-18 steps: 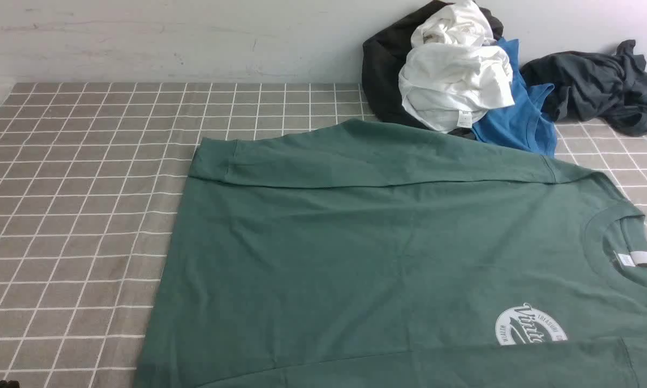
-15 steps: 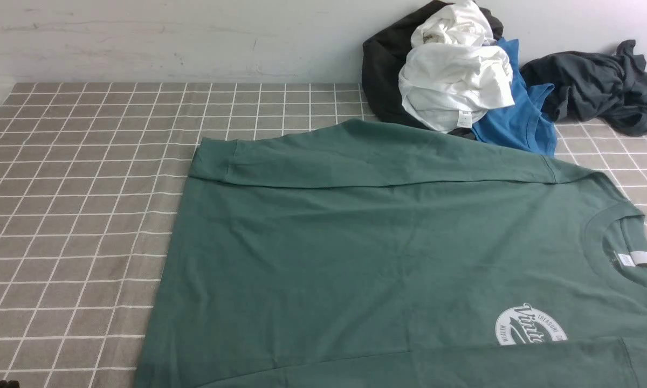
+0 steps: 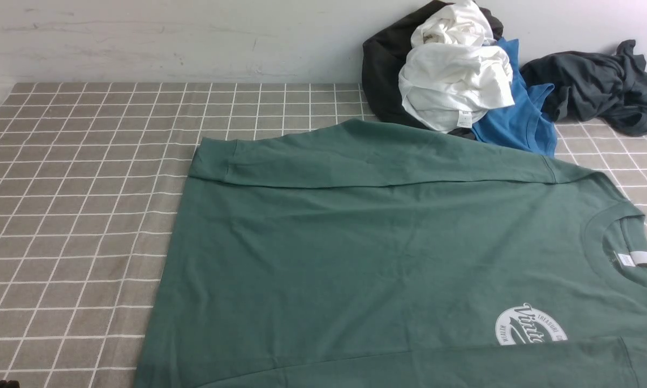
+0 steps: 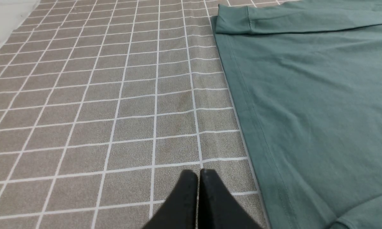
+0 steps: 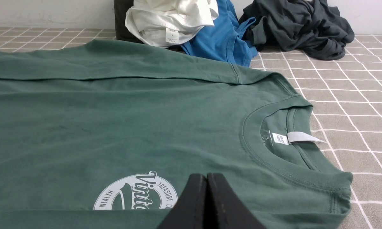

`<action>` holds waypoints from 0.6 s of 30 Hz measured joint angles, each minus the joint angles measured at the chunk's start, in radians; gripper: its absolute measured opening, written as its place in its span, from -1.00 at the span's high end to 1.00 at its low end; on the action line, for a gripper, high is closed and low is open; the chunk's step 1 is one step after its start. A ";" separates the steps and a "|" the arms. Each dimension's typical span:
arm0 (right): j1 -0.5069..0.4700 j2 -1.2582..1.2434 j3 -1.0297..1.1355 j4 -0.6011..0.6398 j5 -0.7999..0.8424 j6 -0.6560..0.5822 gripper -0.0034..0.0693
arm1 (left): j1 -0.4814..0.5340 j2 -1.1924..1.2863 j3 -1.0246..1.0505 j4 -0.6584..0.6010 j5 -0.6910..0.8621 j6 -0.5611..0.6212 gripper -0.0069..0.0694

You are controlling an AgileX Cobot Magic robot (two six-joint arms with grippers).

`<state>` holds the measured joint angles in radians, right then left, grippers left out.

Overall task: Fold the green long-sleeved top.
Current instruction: Use the left arm to clamp the cuff closest to it

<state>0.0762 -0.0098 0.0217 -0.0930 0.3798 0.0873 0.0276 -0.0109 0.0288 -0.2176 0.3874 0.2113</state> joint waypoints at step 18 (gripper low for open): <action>0.000 0.000 0.005 -0.031 -0.221 0.000 0.94 | 0.000 0.000 0.000 0.000 -0.331 0.000 0.84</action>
<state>0.0762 -0.0098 0.0271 -0.1239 0.1585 0.0873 0.0276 -0.0109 0.0288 -0.2176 0.0562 0.2113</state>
